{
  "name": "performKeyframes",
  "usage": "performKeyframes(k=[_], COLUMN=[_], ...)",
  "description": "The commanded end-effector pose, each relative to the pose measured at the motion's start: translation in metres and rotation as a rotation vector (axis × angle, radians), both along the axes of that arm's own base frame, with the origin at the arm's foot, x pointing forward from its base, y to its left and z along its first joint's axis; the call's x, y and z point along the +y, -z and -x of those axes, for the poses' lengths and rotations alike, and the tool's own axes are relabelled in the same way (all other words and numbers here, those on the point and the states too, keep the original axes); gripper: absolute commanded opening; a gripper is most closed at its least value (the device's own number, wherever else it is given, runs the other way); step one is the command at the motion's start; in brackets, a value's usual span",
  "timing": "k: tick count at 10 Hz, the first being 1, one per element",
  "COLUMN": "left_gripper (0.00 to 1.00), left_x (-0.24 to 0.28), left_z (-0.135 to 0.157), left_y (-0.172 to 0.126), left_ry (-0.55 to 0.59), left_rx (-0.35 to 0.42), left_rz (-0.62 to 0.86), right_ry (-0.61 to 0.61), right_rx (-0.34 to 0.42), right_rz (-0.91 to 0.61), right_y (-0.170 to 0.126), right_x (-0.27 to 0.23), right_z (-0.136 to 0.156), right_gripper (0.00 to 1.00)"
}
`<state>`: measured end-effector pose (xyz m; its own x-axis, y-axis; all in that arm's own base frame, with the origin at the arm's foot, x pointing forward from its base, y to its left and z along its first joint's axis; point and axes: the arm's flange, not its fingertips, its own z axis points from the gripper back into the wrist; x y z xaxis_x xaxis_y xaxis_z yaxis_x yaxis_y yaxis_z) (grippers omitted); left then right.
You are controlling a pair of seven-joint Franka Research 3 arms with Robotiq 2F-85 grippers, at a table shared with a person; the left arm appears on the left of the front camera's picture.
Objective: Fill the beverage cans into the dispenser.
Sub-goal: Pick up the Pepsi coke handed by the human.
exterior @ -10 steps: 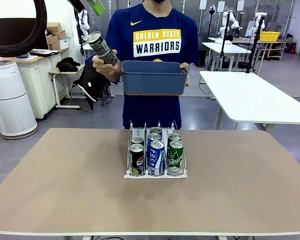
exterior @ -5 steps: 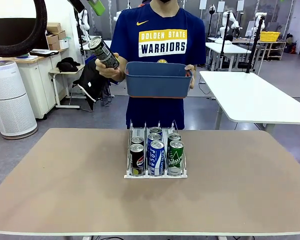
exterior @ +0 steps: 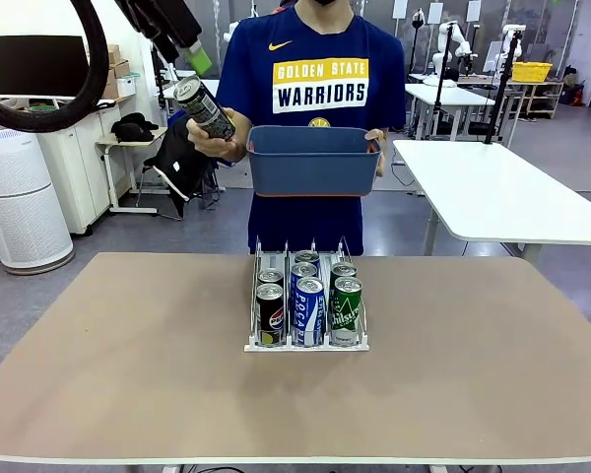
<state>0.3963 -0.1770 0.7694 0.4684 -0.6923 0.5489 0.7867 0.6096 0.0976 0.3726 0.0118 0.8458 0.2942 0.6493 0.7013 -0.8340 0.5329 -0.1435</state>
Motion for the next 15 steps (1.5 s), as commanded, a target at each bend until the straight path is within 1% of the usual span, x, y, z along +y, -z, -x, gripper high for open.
performKeyframes(k=[1,3,6,8,9,11,12,13,15], left_gripper=[1.0,1.0,1.0,1.0,1.0,1.0,1.0,1.0,1.0], left_x=[0.011,0.023,0.031,0.039,0.042,0.05,0.053,0.044,0.044], left_z=[-0.003,-0.011,-0.014,-0.02,-0.021,-0.03,-0.035,-0.031,-0.031], left_y=[0.004,0.018,0.034,0.043,0.047,0.058,0.058,0.047,0.047], left_ry=[0.038,0.057,0.031,0.009,0.004,0.001,-0.009,-0.033,-0.033], left_rx=[-0.026,-0.098,-0.106,-0.13,-0.127,-0.151,-0.14,-0.126,-0.126], left_rz=[-0.042,-0.098,-0.062,0.007,0.035,0.064,0.105,0.023,0.023], right_ry=[-0.001,-0.001,-0.001,-0.001,-0.001,-0.001,-0.001,-0.001,-0.001], right_rx=[0.0,0.0,0.0,0.0,0.0,0.0,0.0,0.0,0.0], right_rz=[-0.003,-0.003,-0.003,-0.003,-0.003,-0.003,-0.003,-0.003,-0.003], right_y=[0.0,0.0,0.0,0.0,0.0,0.0,0.0,0.0,0.0], right_x=[0.0,0.0,0.0,0.0,0.0,0.0,0.0,0.0,0.0], right_z=[0.0,0.0,0.0,0.0,0.0,0.0,0.0,0.0,0.0], right_gripper=[1.0,1.0,1.0,1.0,1.0,1.0,1.0,1.0,1.0])
